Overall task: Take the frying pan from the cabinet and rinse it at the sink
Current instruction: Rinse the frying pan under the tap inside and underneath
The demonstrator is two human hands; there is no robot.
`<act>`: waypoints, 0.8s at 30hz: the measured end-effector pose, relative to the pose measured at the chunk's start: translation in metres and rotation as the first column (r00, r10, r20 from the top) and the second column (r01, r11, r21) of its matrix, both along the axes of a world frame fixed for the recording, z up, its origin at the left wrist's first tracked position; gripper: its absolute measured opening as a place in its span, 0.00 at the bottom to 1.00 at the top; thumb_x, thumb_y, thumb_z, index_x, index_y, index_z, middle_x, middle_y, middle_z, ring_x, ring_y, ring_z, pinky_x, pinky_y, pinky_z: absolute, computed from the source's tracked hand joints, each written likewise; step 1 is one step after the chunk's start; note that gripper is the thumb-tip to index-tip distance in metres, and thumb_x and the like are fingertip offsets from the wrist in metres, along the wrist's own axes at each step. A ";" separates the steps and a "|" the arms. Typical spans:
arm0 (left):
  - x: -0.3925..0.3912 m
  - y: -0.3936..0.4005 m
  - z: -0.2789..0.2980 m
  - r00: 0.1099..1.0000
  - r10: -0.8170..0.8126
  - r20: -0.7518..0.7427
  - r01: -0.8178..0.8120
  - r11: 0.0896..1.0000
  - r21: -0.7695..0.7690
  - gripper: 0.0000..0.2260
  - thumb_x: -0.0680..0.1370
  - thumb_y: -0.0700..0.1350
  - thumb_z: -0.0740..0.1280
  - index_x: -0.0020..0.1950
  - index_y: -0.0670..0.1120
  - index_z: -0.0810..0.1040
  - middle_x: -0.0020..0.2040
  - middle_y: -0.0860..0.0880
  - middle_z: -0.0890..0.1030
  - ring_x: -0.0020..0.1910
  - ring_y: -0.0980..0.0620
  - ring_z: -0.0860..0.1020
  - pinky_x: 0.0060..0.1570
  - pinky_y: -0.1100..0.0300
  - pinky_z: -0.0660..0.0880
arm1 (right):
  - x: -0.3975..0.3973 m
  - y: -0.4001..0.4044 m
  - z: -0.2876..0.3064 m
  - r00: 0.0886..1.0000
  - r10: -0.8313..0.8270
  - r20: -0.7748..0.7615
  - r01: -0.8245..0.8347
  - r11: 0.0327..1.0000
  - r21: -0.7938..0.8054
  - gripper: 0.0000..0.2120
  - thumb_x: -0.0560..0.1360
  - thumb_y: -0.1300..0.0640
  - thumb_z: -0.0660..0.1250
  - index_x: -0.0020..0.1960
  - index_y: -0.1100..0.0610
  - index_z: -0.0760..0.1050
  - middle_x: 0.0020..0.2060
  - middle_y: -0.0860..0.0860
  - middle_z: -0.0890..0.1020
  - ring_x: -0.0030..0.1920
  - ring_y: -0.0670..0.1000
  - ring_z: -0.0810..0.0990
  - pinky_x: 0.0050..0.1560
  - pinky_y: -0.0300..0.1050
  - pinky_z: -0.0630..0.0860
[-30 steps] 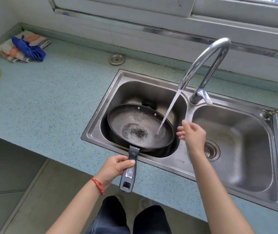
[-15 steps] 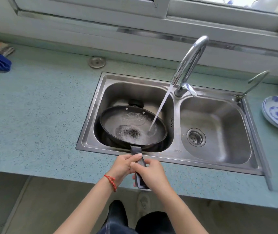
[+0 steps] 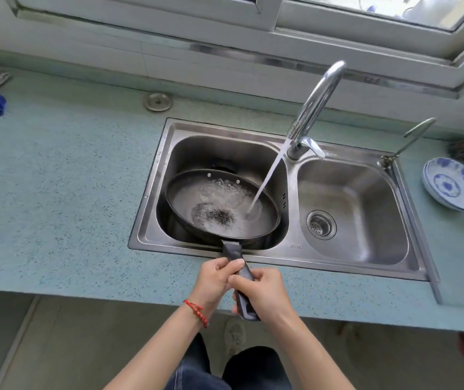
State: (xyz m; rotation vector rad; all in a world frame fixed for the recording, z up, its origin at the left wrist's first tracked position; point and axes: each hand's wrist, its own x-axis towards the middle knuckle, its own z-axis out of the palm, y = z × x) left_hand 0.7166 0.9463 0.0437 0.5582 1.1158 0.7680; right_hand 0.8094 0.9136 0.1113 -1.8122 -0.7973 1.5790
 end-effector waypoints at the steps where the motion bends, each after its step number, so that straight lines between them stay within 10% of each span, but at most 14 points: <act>1: 0.000 -0.003 0.001 1.000 0.004 0.004 -0.004 1.000 0.010 0.23 0.60 0.50 0.74 0.46 0.37 0.73 0.41 0.38 0.69 0.40 0.43 0.68 0.37 0.57 0.66 | 0.000 -0.004 0.001 1.000 0.006 0.006 -0.006 1.000 0.010 0.13 0.69 0.67 0.64 0.27 0.59 0.70 0.20 0.56 0.72 0.18 0.52 0.75 0.20 0.36 0.69; 9: -0.005 -0.028 0.007 0.998 -0.041 -0.036 0.047 0.984 0.170 0.29 0.59 0.52 0.72 0.44 0.27 0.75 0.38 0.38 0.76 0.39 0.44 0.73 0.38 0.56 0.70 | 0.000 -0.037 0.008 1.000 -0.008 0.005 0.007 0.993 0.115 0.11 0.70 0.67 0.67 0.31 0.59 0.70 0.19 0.50 0.73 0.18 0.52 0.75 0.22 0.39 0.70; 16: -0.014 -0.034 0.018 0.989 -0.069 0.130 0.063 0.997 0.052 0.02 0.65 0.36 0.72 0.36 0.40 0.81 0.34 0.42 0.79 0.32 0.50 0.78 0.35 0.59 0.78 | -0.015 -0.060 0.001 0.997 -0.082 -0.010 0.083 0.976 0.200 0.07 0.68 0.65 0.68 0.33 0.61 0.72 0.20 0.52 0.74 0.18 0.53 0.74 0.21 0.39 0.71; 24: -0.012 -0.032 0.022 0.984 -0.067 0.163 0.070 0.997 -0.017 0.02 0.72 0.32 0.65 0.41 0.34 0.76 0.29 0.46 0.82 0.30 0.52 0.81 0.32 0.58 0.80 | -0.019 -0.067 -0.002 0.993 -0.119 -0.002 0.116 0.962 0.248 0.07 0.71 0.67 0.67 0.35 0.64 0.72 0.21 0.53 0.75 0.18 0.55 0.75 0.21 0.39 0.71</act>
